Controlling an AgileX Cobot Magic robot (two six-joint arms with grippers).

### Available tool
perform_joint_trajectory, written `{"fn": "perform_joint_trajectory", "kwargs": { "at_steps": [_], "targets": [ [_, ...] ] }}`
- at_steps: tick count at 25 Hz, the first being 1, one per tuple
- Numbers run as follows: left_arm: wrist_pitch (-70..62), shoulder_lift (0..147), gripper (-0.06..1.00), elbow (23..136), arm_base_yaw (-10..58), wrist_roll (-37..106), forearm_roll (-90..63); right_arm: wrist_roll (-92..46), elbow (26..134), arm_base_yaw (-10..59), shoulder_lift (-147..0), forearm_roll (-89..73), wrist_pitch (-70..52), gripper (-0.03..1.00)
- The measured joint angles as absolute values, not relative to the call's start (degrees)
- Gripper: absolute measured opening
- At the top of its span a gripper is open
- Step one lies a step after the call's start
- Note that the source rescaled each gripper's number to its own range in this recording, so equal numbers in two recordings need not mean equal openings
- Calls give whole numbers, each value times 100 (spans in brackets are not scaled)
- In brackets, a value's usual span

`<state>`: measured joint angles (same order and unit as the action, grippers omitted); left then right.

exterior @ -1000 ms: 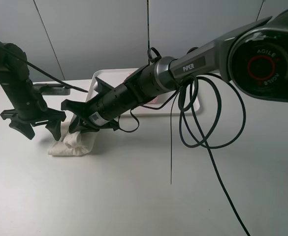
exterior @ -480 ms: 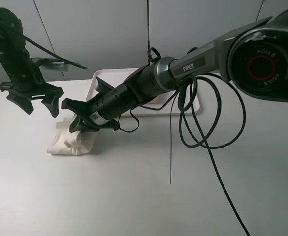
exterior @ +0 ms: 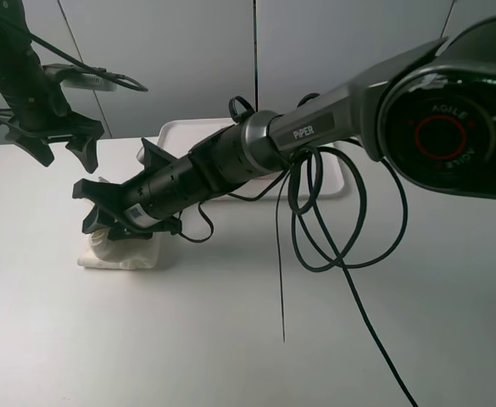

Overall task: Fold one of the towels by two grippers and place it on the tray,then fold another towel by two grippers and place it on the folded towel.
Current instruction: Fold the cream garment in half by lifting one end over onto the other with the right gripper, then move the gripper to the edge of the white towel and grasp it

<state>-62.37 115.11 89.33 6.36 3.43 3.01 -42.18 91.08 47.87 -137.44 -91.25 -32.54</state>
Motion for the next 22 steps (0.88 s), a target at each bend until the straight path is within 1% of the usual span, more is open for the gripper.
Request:
{"fn": "perform_joint_trajectory", "kwargs": {
  "at_steps": [2, 3, 6, 7, 8, 11, 17, 22],
  "targets": [
    [-6237, 11511, 93, 8933, 636, 395, 301, -4463, 9108, 4801, -13744, -9392, -3331, 47],
    [-6237, 11511, 93, 8933, 636, 418, 301, -4618, 9108, 4801, -13744, -9493, -3410, 51],
    [-6257, 11511, 93, 8933, 636, 453, 306, -4915, 9108, 4753, -13744, -9642, -3706, 68],
    [-6257, 11511, 93, 8933, 633, 458, 306, -4951, 9108, 4717, -13744, -9642, -3800, 73],
    [-6257, 11511, 93, 8933, 623, 458, 306, -4971, 9108, 4656, -13744, -9631, -3886, 75],
    [-6298, 11511, 93, 8933, 575, 458, 302, -4853, 9108, 4411, -13744, -9418, -4120, 76],
    [-6332, 11511, 93, 8933, 542, 468, 191, -4136, 9108, 3740, -13710, -8566, -4399, 76],
    [-6332, 11511, 93, 8933, 537, 556, 36, -3698, 9108, 3633, -13707, -7760, -4386, 76]
  ]
}}
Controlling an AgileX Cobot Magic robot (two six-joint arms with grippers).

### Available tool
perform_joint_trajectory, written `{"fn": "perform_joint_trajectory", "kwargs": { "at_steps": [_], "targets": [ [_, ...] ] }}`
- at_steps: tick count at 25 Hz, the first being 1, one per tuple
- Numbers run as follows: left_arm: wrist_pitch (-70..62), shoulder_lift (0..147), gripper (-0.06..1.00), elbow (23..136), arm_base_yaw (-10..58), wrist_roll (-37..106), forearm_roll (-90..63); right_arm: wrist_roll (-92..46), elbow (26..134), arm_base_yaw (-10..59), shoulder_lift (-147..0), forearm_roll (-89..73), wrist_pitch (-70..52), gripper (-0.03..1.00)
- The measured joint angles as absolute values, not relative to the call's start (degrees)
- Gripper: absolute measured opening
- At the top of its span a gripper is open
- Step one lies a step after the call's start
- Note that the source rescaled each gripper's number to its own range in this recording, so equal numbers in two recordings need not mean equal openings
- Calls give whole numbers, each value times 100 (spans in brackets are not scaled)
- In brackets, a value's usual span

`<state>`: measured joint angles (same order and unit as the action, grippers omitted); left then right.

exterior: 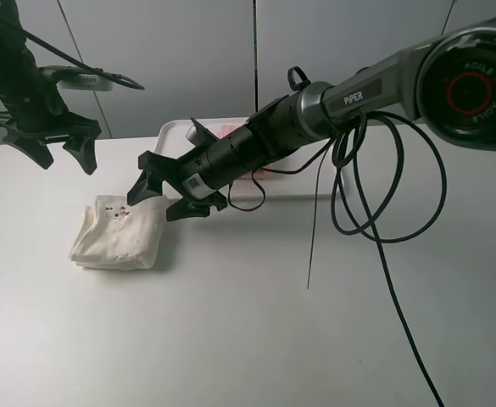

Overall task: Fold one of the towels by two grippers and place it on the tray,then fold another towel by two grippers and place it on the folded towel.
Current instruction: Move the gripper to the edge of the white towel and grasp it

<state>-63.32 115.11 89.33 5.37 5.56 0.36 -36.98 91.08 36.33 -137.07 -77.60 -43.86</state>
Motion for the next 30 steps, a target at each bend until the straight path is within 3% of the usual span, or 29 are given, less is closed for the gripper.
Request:
{"fn": "perform_joint_trajectory", "kwargs": {
  "at_steps": [20, 30],
  "targets": [
    [-6270, 11511, 93, 8933, 537, 606, 0, -3251, 9108, 3895, -13863, -7386, -3765, 76],
    [-6257, 11511, 93, 8933, 537, 634, -33, -3248, 9108, 4212, -13863, -7243, -3240, 71]
  ]
}}
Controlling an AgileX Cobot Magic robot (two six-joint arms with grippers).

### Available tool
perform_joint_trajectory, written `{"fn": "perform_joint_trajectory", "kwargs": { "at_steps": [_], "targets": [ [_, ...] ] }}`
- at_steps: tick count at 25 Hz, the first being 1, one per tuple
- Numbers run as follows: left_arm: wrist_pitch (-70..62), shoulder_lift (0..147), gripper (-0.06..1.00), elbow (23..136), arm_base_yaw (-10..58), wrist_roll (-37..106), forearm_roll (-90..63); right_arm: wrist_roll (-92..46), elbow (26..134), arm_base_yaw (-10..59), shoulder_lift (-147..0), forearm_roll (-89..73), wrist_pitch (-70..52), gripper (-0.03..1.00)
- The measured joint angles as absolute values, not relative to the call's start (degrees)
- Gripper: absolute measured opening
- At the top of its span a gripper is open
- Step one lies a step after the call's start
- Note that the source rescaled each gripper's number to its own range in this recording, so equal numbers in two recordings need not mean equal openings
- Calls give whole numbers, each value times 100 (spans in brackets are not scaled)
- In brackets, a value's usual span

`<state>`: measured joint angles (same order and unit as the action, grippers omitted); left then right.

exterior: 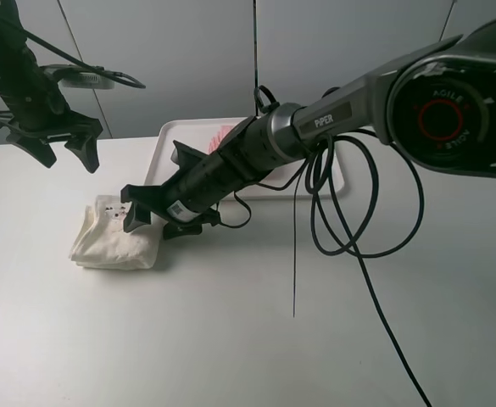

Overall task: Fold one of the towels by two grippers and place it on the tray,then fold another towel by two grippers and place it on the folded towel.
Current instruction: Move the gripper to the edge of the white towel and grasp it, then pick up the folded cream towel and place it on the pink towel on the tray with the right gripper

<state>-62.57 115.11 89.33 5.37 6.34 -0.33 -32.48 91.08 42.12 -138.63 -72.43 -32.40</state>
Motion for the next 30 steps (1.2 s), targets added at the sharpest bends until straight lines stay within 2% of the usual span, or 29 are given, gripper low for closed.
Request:
{"fn": "perform_joint_trajectory", "kwargs": {
  "at_steps": [2, 8, 13, 25, 30],
  "targets": [
    [-6257, 11511, 93, 8933, 537, 645, -109, -3189, 9108, 4247, -13863, -7097, -3148, 66],
    [-6257, 11511, 93, 8933, 537, 740, -241, -3055, 9108, 4271, -13863, -6848, -3019, 39],
    [-6257, 11511, 93, 8933, 537, 755, -274, -3103, 9108, 4343, -13863, -6667, -2950, 8],
    [-6257, 11511, 93, 8933, 527, 769, -294, -3150, 9108, 4427, -13545, -6174, -2959, 8],
    [-6189, 11511, 93, 8933, 527, 769, -307, -3127, 9108, 4124, -13143, -5897, -3025, 8]
  ]
}}
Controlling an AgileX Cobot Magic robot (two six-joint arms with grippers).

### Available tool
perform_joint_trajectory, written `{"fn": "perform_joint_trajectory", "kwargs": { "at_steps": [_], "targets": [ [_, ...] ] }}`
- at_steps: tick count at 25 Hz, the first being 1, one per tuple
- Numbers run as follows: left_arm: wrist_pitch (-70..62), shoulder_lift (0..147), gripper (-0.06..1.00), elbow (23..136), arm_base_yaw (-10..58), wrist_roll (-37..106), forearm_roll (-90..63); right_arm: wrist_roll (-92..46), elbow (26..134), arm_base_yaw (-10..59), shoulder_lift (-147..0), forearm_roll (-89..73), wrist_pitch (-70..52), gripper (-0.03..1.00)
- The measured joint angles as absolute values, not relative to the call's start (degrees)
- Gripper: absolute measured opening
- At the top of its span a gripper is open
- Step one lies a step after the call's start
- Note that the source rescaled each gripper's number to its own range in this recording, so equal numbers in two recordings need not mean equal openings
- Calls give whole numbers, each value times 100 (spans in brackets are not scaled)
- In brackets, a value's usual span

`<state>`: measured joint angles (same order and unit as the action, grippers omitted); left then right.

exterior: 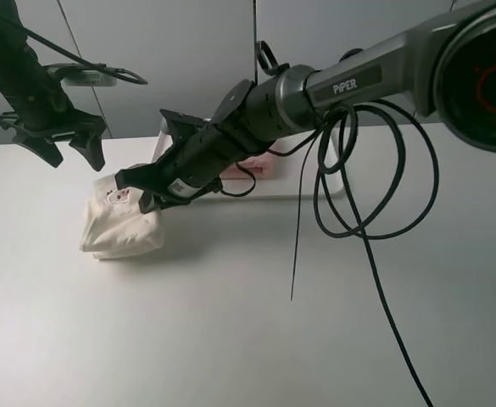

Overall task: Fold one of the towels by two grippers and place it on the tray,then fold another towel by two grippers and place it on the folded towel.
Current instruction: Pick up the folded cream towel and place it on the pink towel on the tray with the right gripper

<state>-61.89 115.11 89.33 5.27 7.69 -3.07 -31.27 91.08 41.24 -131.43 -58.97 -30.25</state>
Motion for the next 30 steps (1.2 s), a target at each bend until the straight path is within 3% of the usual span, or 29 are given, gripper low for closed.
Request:
{"fn": "perform_joint_trajectory", "kwargs": {
  "at_steps": [30],
  "targets": [
    [-6167, 11511, 93, 8933, 527, 910, -465, -1993, 10364, 2640, -13000, -5004, -3621, 8]
  ]
}}
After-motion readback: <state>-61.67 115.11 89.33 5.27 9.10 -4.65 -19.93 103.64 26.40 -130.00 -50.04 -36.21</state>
